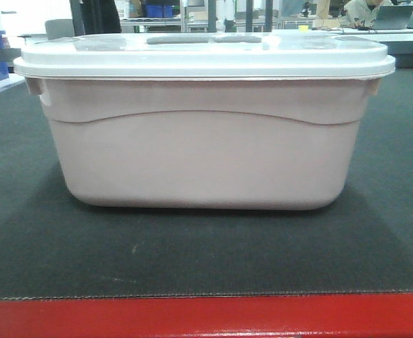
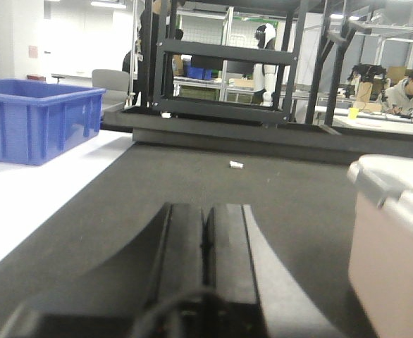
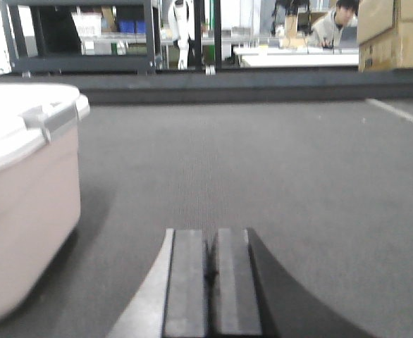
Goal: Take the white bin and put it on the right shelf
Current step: 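Move both grippers down onto the white lid's side handles of the pink bin, then close both grippers on the lid handles at opposite ends of the bin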
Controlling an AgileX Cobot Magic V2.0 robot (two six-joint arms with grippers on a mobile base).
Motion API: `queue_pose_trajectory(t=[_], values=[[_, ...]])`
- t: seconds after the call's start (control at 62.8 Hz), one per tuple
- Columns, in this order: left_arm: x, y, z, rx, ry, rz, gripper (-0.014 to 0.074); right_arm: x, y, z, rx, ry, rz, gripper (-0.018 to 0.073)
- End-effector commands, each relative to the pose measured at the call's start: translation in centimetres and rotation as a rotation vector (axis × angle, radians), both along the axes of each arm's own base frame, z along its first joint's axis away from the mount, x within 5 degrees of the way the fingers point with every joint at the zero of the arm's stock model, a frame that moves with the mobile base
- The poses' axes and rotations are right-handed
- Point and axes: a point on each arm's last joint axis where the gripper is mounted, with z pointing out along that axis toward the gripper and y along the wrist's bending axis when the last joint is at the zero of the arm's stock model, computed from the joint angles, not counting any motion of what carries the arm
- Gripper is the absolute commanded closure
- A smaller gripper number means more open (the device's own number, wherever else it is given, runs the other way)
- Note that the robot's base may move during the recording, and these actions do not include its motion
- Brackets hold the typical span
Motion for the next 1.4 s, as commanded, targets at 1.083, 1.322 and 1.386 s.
queue_pose_trajectory(t=[1.083, 1.322, 1.386], values=[[16.3, -5.4, 16.2, -0.234, 0.74, -0.441, 0.026, 12.3, 0.8, 19.2, 0.342, 0.407, 0.083, -0.0074], [20.6, -6.6, 17.8, -0.249, 0.744, -0.593, 0.026, 15.7, 3.0, 21.2, 0.428, 0.562, 0.303, -0.0074], [21.5, -6.4, 17.8, -0.281, 0.758, -0.654, 0.026, 16.5, 3.7, 21.3, 0.437, 0.601, 0.387, -0.0074]])
